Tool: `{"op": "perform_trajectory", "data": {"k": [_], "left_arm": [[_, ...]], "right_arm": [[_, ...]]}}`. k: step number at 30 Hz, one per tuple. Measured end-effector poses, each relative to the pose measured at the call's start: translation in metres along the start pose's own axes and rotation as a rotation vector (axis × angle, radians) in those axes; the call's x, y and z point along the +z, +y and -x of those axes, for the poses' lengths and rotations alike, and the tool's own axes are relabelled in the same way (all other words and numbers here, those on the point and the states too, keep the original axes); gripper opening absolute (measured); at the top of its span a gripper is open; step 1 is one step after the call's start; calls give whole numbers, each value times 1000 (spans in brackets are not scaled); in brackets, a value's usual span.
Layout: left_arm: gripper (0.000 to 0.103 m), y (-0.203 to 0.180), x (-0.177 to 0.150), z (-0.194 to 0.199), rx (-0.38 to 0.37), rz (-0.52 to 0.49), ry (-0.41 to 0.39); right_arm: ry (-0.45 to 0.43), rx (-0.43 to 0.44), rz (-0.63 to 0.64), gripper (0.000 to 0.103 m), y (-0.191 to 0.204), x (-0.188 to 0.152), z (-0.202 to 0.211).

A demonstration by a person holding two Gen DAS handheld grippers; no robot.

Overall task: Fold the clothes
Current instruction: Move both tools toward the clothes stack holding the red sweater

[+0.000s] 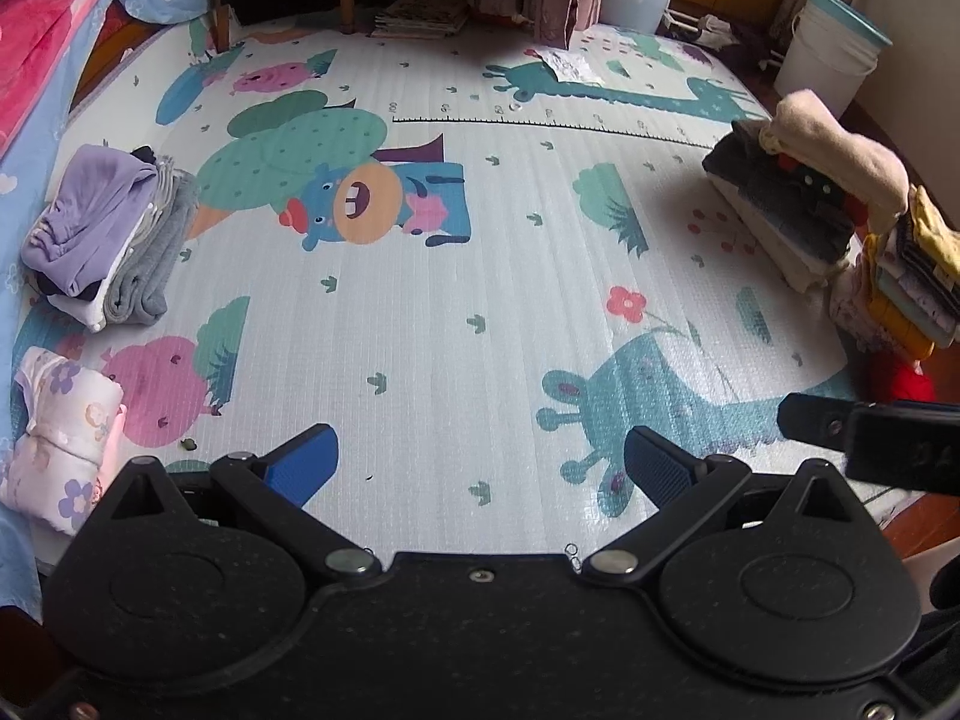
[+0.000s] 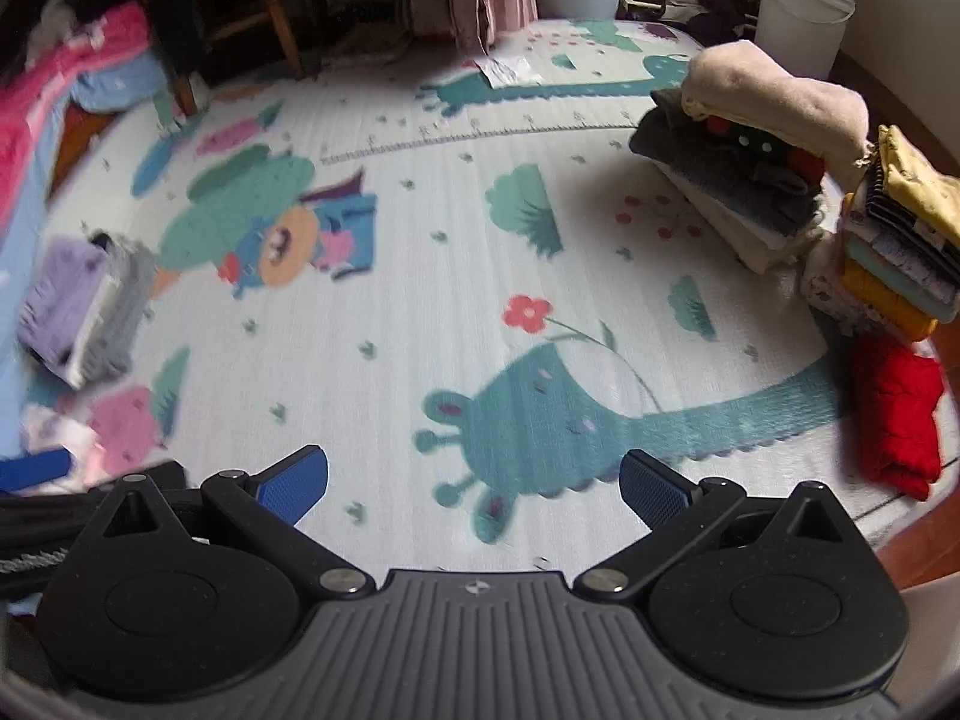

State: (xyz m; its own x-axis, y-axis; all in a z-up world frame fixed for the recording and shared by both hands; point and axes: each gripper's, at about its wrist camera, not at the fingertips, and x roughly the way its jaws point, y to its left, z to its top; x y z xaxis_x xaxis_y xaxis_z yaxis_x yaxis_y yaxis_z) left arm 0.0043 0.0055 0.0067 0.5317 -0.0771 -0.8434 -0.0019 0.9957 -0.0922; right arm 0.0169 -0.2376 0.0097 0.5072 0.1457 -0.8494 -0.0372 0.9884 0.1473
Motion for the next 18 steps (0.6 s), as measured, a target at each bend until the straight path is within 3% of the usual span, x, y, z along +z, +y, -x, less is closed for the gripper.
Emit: {"op": "perform_trajectory", "data": {"k": [12, 18], "left_arm": [[102, -6, 36, 35, -60, 91, -85], [102, -10, 76, 62, -97, 72, -204]], "right_arm": [[-34, 66, -99, 103, -24, 21, 27], [-77, 129, -165, 103, -43, 41, 55]]}}
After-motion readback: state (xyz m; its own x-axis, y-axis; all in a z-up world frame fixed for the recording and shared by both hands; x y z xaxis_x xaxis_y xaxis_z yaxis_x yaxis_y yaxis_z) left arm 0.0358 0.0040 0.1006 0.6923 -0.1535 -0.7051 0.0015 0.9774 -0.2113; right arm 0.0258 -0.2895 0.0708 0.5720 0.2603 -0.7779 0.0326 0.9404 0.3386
